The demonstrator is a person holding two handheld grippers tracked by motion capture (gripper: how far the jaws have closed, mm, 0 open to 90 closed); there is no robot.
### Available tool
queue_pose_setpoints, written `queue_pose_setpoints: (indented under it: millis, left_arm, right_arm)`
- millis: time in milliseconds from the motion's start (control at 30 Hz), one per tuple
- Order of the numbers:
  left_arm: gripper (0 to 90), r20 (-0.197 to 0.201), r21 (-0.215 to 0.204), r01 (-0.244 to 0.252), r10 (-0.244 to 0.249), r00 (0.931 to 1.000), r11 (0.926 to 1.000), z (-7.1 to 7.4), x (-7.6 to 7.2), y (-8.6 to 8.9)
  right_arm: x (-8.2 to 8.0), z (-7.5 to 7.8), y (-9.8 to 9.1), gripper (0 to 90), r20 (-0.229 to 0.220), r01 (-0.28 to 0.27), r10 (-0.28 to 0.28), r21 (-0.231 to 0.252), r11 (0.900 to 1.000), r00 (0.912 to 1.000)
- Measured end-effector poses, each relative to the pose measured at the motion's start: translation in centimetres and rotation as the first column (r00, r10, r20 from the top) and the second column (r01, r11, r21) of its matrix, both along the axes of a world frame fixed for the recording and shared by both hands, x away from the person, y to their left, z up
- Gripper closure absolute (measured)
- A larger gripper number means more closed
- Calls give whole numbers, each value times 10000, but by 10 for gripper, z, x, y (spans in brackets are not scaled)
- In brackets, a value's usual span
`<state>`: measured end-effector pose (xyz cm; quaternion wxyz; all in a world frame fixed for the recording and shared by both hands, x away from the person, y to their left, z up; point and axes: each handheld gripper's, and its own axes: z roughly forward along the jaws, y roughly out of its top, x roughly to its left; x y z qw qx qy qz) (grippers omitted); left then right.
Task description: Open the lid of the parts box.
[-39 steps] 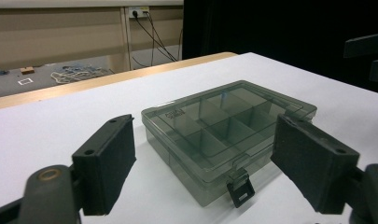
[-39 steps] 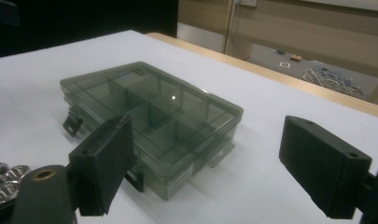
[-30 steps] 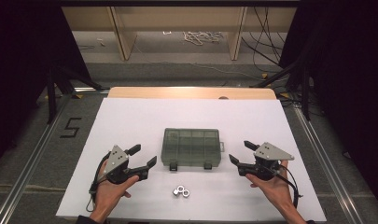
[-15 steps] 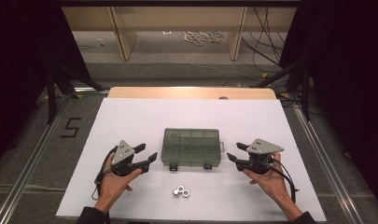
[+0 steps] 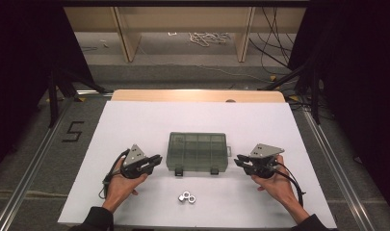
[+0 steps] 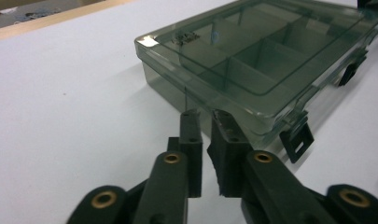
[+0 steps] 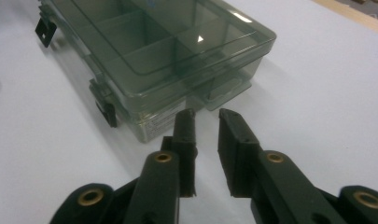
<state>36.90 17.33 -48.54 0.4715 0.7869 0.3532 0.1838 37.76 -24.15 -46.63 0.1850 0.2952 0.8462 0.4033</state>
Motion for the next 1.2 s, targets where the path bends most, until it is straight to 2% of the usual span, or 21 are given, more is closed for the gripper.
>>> queue_pose_setpoints:
  millis: [67, 133, 167, 400, 433, 567, 633, 667, 700, 733, 767, 800, 833, 967, 1200]
  left_arm:
    - [863, -36, 120, 158, -158, 9999, 9998, -2, 1, -1]
    - [881, -152, 68, 201, -200, 9997, 9998, -3, 2, -3]
    - [888, -40, 245, 276, -275, 9996, 9993, -3, 2, -3]
    - [899, -370, 710, 719, -694, 9969, 9949, -7, 3, -7]
    - [899, -366, 549, 664, -644, 9973, 9963, -7, 2, -9]
    - [899, -374, 683, 854, -830, 9958, 9940, -7, 2, -9]
    - [899, -336, 431, 863, -849, 9958, 9953, -8, 2, -11]
    - [899, -356, 471, 883, -866, 9956, 9950, -7, 2, -11]
    - [899, -369, 733, 1008, -983, 9945, 9922, -5, 2, -10]
    - [898, -411, 484, 992, -973, 9944, 9939, -5, 2, -12]
    - [899, -370, 618, 1132, -1111, 9931, 9916, -4, 2, -11]
    - [898, -417, 478, 1080, -1060, 9935, 9930, -4, 1, -13]
    - [898, -401, 568, 1090, -1068, 9935, 9924, -4, 1, -13]
    - [898, -425, 560, 1130, -1107, 9929, 9920, -3, 2, -13]
    - [896, -137, 497, 1056, -1051, 9944, 9932, 2, 1, -17]
  right_arm:
    - [0, -1, 2, 806, -33, -129, 129, -79, 9999, 9999]
    - [1, -2, 3, 830, -32, -272, 272, -162, 9995, 9996]
    - [1, -2, 4, 843, -43, -337, 336, -218, 9992, 9994]
    - [0, -5, 10, 892, -166, -735, 729, -433, 9964, 9972]
    - [1, -5, 11, 895, -134, -793, 788, -487, 9957, 9968]
    - [0, -7, 15, 898, -240, -975, 962, -595, 9935, 9951]
    - [0, -8, 17, 899, -240, -1087, 1073, -632, 9921, 9939]
    - [0, -8, 18, 899, -206, -1123, 1112, -641, 9916, 9936]
    - [-1, -8, 19, 898, -212, -1172, 1160, -643, 9910, 9930]
    - [-1, -8, 20, 898, -230, -1217, 1205, -640, 9905, 9925]
    - [-1, -9, 21, 899, -244, -1251, 1238, -630, 9901, 9920]
    - [-2, -8, 21, 900, -317, -1240, 1222, -642, 9902, 9920]
    - [-1, -8, 21, 900, -250, -1259, 1244, -695, 9896, 9919]
    - [0, -6, 20, 899, -157, -1205, 1198, -534, 9913, 9927]
    - [2, -3, 22, 895, 31, -1196, 1198, -281, 9924, 9928]
